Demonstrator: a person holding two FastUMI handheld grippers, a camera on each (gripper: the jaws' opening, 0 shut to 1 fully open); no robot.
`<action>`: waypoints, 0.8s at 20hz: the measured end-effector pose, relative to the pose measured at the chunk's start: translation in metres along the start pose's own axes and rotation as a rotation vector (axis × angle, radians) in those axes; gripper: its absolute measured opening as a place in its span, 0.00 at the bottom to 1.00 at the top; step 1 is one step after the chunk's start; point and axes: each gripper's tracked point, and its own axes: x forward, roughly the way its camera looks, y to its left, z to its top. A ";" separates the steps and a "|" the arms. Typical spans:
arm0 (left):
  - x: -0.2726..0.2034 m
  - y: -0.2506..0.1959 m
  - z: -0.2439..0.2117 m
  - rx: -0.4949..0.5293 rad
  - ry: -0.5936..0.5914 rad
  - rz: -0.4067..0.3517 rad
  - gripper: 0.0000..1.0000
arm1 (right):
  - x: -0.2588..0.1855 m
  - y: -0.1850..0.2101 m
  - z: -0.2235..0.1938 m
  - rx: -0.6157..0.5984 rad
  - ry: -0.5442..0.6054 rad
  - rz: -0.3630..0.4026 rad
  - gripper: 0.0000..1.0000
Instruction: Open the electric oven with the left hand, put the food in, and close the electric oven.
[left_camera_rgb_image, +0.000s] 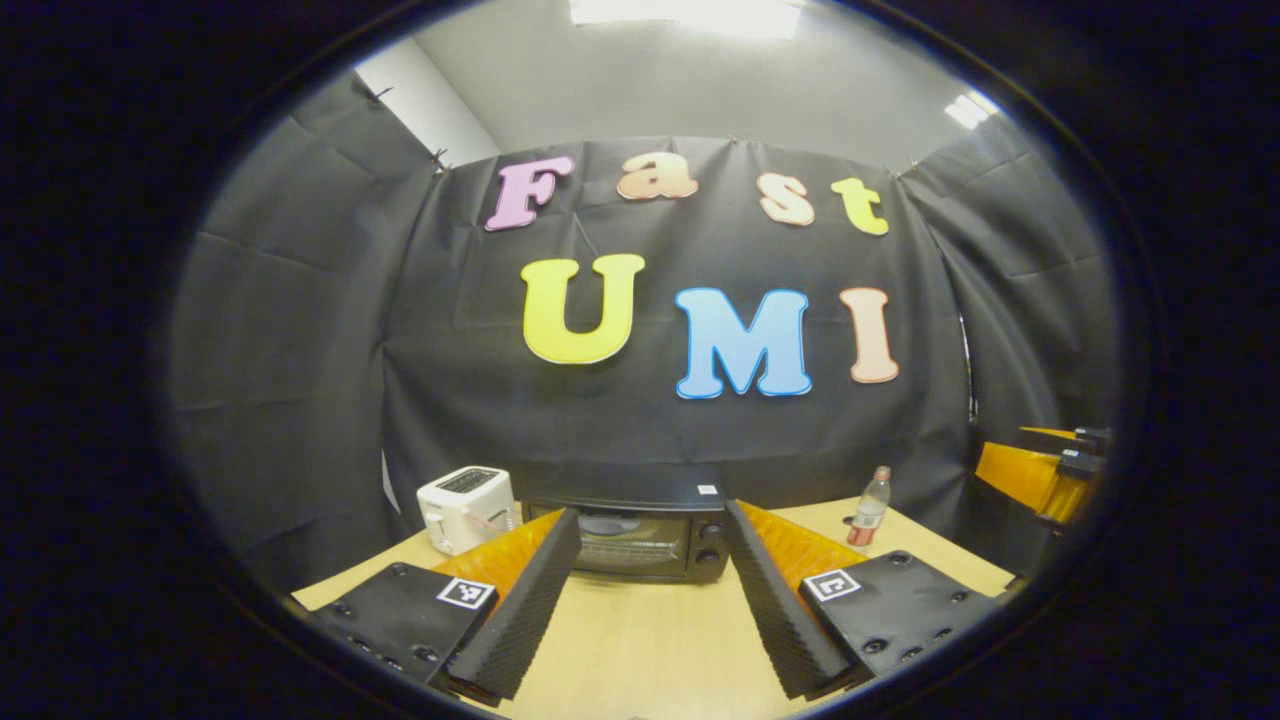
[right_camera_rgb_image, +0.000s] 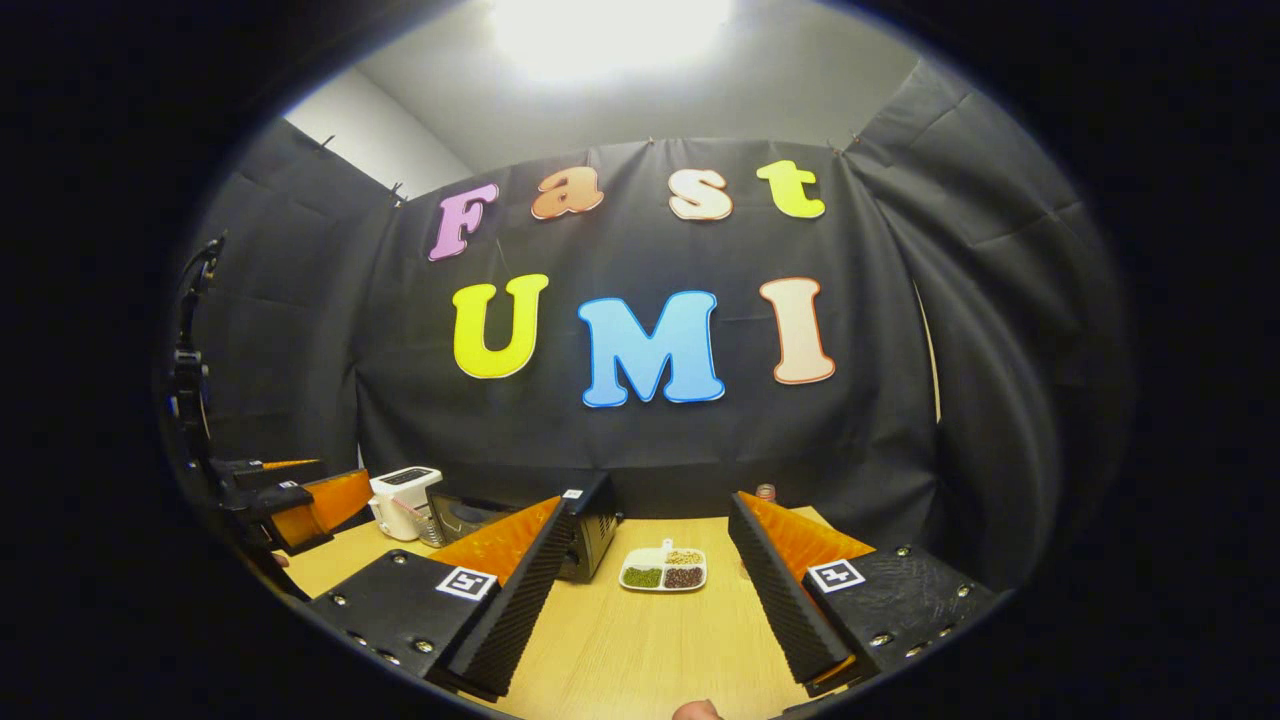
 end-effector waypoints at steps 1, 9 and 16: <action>-0.009 -0.001 0.003 -0.001 -0.006 0.002 1.00 | -0.004 0.000 0.002 -0.002 -0.005 0.002 0.97; -0.040 0.009 0.007 0.032 -0.034 0.004 1.00 | -0.029 0.000 0.005 0.018 -0.024 -0.032 0.97; -0.041 0.032 0.028 0.064 -0.076 0.003 0.96 | -0.033 0.015 0.022 0.023 -0.075 -0.034 0.97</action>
